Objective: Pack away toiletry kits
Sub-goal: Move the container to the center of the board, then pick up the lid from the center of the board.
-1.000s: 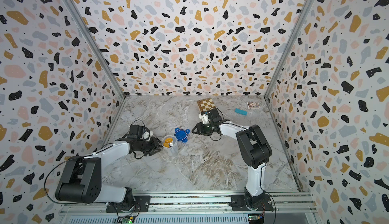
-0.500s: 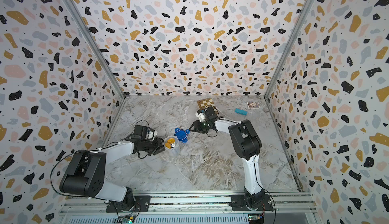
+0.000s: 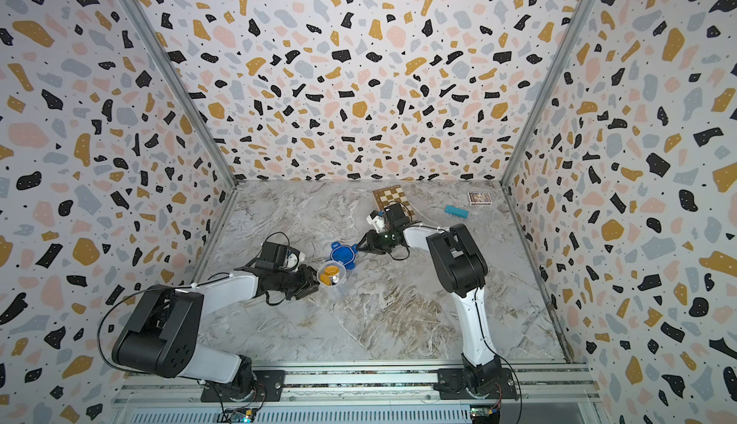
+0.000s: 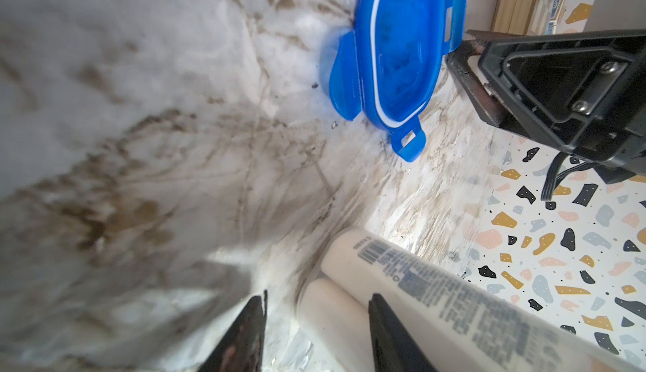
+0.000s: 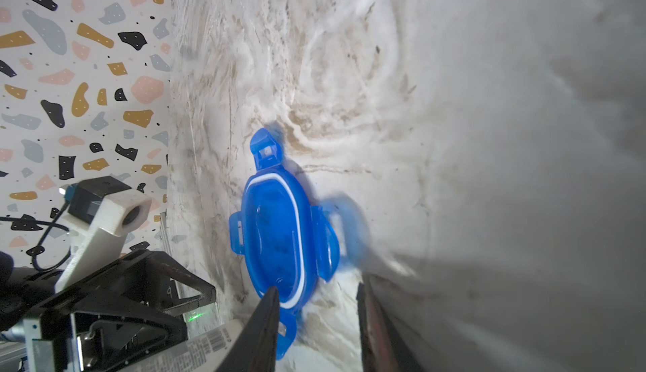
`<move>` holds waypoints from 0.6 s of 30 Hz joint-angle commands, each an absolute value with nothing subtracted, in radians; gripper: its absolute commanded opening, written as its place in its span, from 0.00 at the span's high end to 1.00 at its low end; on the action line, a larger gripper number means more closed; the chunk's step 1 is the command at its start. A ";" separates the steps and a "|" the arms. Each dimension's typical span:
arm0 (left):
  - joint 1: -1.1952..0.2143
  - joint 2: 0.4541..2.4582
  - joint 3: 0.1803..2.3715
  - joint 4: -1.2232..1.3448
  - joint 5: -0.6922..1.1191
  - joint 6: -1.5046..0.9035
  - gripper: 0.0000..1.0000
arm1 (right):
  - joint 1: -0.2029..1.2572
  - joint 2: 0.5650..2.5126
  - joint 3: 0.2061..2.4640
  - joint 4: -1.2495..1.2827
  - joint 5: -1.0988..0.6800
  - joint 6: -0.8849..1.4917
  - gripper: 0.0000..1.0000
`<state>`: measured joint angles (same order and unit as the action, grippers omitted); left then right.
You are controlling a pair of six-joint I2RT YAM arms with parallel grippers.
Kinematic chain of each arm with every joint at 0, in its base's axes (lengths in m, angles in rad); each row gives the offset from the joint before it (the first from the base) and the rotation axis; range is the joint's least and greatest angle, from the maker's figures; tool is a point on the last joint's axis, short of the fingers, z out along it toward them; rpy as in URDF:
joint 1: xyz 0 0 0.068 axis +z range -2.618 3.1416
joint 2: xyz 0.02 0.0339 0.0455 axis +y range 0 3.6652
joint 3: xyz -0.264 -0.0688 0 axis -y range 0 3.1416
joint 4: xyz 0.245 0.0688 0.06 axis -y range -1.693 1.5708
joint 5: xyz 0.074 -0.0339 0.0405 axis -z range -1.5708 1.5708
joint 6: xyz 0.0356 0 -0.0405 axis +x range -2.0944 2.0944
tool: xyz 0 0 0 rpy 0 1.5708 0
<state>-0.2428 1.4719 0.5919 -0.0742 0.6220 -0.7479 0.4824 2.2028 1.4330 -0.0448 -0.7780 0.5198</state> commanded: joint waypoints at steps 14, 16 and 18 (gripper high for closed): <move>-0.322 1.436 0.562 -0.025 0.583 -0.813 0.51 | 0.498 2.283 1.473 0.088 -0.862 0.637 0.80; -0.321 1.432 0.565 -0.028 0.583 -0.811 0.51 | 0.496 2.278 1.468 0.088 -0.857 0.631 0.86; -0.322 1.422 0.571 -0.043 0.576 -0.805 0.51 | 0.493 2.260 1.454 0.097 -0.843 0.620 0.91</move>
